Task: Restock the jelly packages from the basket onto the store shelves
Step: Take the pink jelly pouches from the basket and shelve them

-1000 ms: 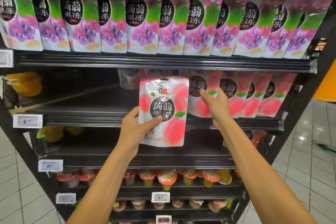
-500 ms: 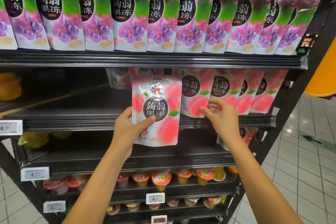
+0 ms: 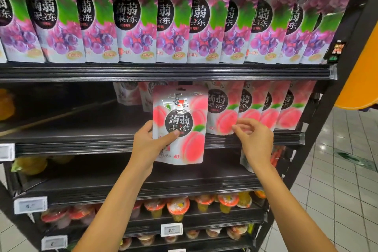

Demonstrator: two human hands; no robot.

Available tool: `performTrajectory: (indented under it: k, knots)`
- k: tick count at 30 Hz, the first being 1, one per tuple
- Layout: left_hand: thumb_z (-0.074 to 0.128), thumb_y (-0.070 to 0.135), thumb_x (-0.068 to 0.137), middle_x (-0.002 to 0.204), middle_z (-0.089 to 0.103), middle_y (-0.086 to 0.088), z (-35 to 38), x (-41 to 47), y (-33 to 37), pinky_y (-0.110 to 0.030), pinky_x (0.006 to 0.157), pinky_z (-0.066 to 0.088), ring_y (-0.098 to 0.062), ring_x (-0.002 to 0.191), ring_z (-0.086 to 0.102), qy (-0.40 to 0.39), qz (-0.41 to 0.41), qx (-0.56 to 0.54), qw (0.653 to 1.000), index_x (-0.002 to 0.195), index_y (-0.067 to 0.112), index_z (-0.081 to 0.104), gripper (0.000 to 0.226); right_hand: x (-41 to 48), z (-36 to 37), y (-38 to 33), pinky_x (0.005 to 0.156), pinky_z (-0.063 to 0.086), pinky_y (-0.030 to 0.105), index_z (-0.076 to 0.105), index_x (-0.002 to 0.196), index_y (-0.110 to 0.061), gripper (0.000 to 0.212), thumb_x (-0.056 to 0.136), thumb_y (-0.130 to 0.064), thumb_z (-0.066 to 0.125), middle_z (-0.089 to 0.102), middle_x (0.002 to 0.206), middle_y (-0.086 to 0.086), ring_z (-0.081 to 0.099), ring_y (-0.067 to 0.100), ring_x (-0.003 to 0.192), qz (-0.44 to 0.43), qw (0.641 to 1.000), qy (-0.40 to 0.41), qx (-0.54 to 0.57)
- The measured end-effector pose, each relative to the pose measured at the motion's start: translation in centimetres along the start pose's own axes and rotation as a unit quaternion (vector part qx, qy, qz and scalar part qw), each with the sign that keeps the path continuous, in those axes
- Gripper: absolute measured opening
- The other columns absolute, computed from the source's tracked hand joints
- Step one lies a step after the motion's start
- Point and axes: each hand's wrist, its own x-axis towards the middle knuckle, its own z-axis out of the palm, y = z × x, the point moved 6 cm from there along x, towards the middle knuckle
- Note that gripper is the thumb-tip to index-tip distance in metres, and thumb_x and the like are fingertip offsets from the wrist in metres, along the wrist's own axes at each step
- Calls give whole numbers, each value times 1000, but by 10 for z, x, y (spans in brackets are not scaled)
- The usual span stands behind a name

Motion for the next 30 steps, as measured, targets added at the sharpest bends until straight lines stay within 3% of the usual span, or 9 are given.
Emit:
performTrajectory:
  k: [4,7,9,13,16,18,22,25,30]
  knots:
    - [87,19,69,101,76,-5,10,4,4,-41,80,59,-23,94,73,-8,6,-3,1000,112,15,65,48,-12,-2,-15,67,50,22,70,98,-25,12,89,-33,68,69,81,-10,61,5,68,-41,997,16,66]
    - [87,18,69,99,76,-5,17,10,10,-40,79,60,-23,92,74,-19,14,-5,1000,110,14,66,47,-26,28,-33,70,54,16,69,98,-32,12,88,-38,70,74,89,-7,68,2,81,9,965,-176,196]
    - [87,19,70,97,76,-5,21,15,14,-39,76,60,-24,91,74,-19,24,-6,1000,109,13,66,45,-33,43,-45,74,56,18,71,101,-28,15,86,-28,74,76,91,-5,71,5,86,11,942,-242,233]
    - [83,27,75,101,74,0,22,25,26,-25,70,57,-16,93,72,18,67,25,997,114,15,60,47,-24,52,-58,68,51,12,73,100,-18,16,84,-19,76,77,82,-5,72,4,80,8,952,-196,236]
    - [72,35,86,118,67,5,22,25,29,-27,90,52,-14,111,63,44,109,90,989,120,21,59,39,-13,59,-57,80,55,26,72,105,-12,24,83,-19,78,77,89,2,72,13,88,42,957,-169,231]
    - [66,36,91,137,50,10,24,22,26,-29,103,40,-10,127,45,55,127,156,978,138,24,47,53,-10,62,-58,80,55,29,71,107,-9,27,83,-20,78,76,89,2,71,13,88,55,962,-137,229]
    - [61,30,94,146,32,5,30,6,21,-26,105,24,-4,128,19,79,174,243,951,148,21,32,62,-17,68,-59,71,46,7,66,117,-12,30,89,-21,71,71,94,-5,64,-3,87,60,966,-89,233]
    - [62,21,92,142,40,4,39,-2,15,-23,106,29,-7,129,29,43,205,275,938,143,21,41,55,-24,75,-58,66,44,0,63,118,-9,24,94,-14,63,65,91,-15,61,-13,80,30,974,-109,195]
    - [60,14,93,145,45,5,42,-4,10,-39,113,37,-10,136,40,14,219,300,928,139,17,49,48,-25,64,-47,74,50,5,69,116,-10,24,92,-10,65,70,93,-5,65,1,86,10,982,-88,165]
